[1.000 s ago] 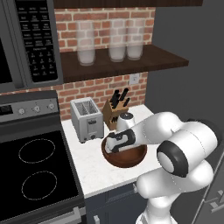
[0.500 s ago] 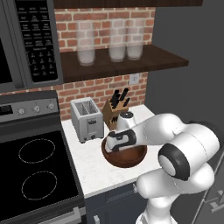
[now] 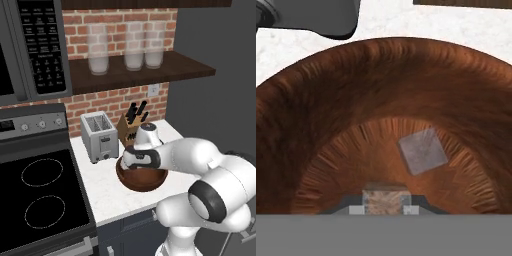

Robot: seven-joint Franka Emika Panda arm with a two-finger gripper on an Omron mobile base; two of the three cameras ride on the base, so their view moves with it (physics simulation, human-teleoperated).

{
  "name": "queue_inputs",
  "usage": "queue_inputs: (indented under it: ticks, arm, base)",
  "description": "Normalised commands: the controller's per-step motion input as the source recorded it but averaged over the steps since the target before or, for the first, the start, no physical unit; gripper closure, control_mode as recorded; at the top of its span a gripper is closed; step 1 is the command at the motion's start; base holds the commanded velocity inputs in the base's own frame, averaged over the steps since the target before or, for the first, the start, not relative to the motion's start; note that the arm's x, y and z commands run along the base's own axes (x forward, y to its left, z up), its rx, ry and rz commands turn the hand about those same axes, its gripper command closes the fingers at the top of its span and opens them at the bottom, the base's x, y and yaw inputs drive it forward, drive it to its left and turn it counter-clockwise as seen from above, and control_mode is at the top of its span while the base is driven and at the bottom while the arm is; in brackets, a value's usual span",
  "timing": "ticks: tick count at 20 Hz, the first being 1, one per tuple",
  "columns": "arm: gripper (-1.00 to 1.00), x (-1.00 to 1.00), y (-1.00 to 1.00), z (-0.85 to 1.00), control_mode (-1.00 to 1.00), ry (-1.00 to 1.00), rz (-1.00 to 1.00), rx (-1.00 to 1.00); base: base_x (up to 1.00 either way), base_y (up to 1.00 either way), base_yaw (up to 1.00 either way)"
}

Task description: Grab a lemon wedge from the fridge and one ice cube from the ice bowl, and put them in the glass of lemonade.

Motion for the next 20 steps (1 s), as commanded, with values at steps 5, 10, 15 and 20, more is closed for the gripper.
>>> queue_inputs:
  ticks: [5,10,15,20]
  arm:
    - [1.0,0.0,0.0,0.06,-1.0,-0.01,0.0,0.02]
    - [1.0,0.0,0.0,0.08,-1.0,-0.02,0.0,0.0]
    - [1.0,-0.29,0.0,0.16,-1.0,-0.03,0.0,0.04]
    - [1.0,-0.28,-0.1,0.59,-1.0,0.01,0.0,0.0]
  base:
    - [0.0,0.0,0.0]
    - [0.0,0.0,0.0]
    - [0.0,0.0,0.0]
    - [0.0,0.0,0.0]
